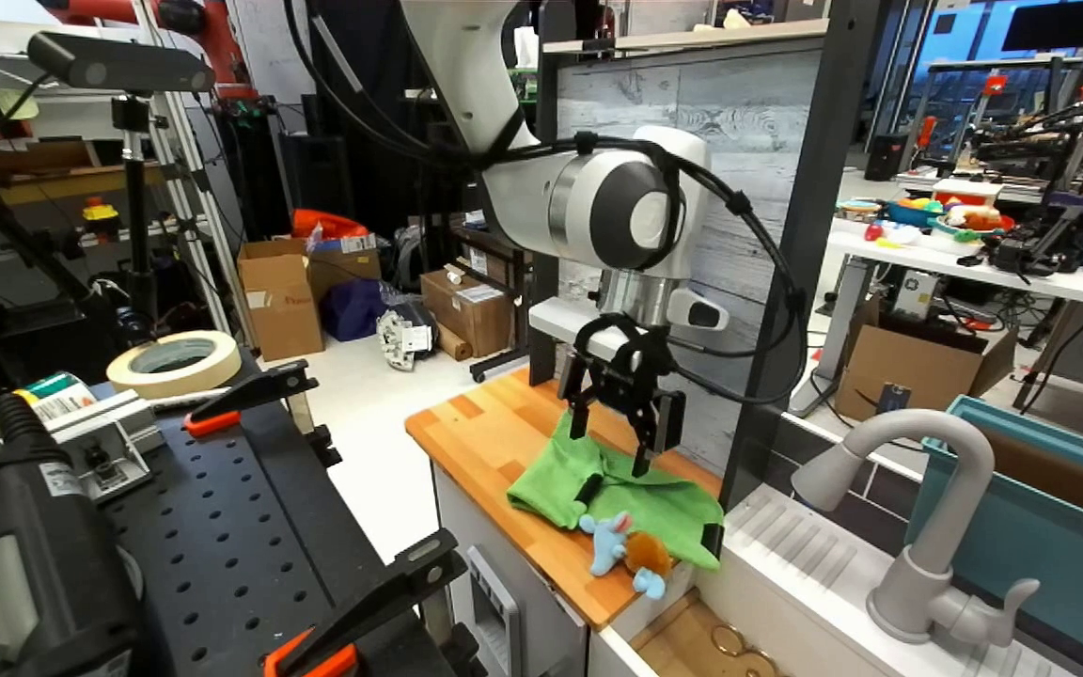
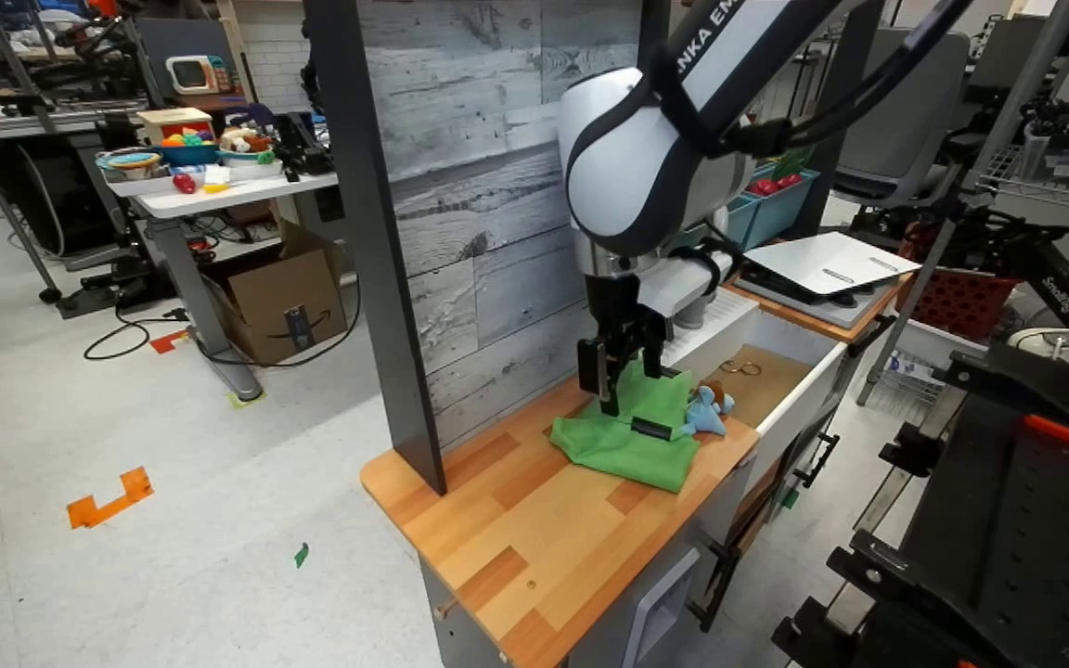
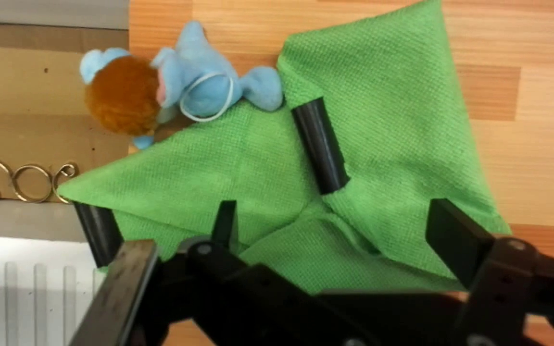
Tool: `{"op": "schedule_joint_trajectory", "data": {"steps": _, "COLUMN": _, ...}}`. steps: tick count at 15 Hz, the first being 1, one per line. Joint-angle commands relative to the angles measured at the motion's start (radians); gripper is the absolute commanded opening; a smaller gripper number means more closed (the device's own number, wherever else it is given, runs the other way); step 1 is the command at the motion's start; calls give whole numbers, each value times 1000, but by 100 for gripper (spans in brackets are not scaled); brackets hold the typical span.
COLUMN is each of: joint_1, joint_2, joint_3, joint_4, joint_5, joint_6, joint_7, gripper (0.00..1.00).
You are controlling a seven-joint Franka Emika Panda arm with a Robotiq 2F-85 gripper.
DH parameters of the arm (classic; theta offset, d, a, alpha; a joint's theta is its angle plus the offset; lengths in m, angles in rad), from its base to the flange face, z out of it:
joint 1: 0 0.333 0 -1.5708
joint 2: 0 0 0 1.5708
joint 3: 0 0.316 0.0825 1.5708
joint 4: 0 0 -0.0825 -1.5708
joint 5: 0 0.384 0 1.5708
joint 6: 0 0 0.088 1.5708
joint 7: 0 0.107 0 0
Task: Slide the green cloth to the right
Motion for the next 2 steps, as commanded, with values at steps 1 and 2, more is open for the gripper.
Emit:
{"op": "schedule_joint_trajectory", "data": {"steps": 1, "joint_1": 10, "joint_2": -17, "joint_3": -11, "joint_4": -12, "joint_5": 14, "joint_6": -1, "joint_7": -8, "gripper": 100}}
{"op": "schedule_joint_trajectory", "data": {"steps": 2, "joint_1": 10, "joint_2": -31, "joint_3": -11, "joint_4": -26, "joint_5": 14, "joint_6": 1, "joint_7": -8, "gripper": 100}}
